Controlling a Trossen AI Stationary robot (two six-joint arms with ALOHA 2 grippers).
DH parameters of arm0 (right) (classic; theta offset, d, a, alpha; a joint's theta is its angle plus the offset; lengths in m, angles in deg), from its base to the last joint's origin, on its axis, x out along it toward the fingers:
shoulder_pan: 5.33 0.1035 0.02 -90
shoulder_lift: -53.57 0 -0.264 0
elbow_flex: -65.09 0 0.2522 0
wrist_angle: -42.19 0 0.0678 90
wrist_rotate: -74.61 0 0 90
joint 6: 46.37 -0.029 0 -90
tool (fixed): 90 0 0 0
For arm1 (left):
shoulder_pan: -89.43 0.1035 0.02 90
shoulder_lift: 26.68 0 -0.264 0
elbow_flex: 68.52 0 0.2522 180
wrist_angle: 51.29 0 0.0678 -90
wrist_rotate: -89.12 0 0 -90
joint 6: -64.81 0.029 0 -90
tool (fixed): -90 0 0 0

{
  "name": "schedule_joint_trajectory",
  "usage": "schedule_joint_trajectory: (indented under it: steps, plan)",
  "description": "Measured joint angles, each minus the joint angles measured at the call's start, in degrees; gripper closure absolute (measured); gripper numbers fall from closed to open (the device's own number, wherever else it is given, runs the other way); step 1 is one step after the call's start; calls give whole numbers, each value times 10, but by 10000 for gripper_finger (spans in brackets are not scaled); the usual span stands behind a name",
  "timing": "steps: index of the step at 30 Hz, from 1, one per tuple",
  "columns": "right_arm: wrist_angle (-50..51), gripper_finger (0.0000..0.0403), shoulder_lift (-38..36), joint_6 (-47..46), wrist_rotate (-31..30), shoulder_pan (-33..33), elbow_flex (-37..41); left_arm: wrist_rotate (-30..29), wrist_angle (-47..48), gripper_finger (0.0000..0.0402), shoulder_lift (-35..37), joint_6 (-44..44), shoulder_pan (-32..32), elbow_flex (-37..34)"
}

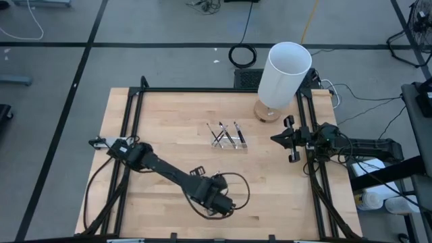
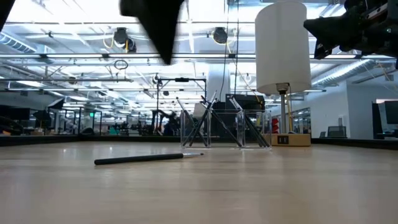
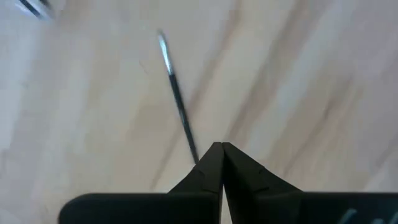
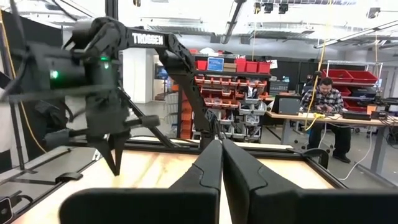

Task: Put items in baskets/containers
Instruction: Put the black eyeshadow brush into the left section of the transparent organizer

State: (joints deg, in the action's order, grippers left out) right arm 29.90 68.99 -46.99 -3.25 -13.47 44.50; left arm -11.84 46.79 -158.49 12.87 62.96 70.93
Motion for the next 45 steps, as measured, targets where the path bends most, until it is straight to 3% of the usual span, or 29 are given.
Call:
schedule_joint_trajectory:
  steps: [5,9,16,21,25,32,40,45]
  plan:
    - [-1,403,0,-2,0,0,0,-31,-36,388,1,-1,26,19]
    - [2,403,0,-3,2,0,0,-46,-36,356,1,-2,52,1]
    - [15,403,0,1,2,0,0,-36,-68,236,1,47,85,-69]
    - [26,403,0,11,2,0,0,19,-114,143,0,86,100,-119]
    - [26,403,0,13,2,0,0,24,-113,99,0,101,99,-119]
    - [26,403,0,13,2,0,0,62,-96,100,0,93,97,-125]
    - [36,403,0,7,2,0,0,49,-91,127,1,101,95,-155]
    - [56,403,0,9,2,0,0,23,-113,116,62,110,71,-211]
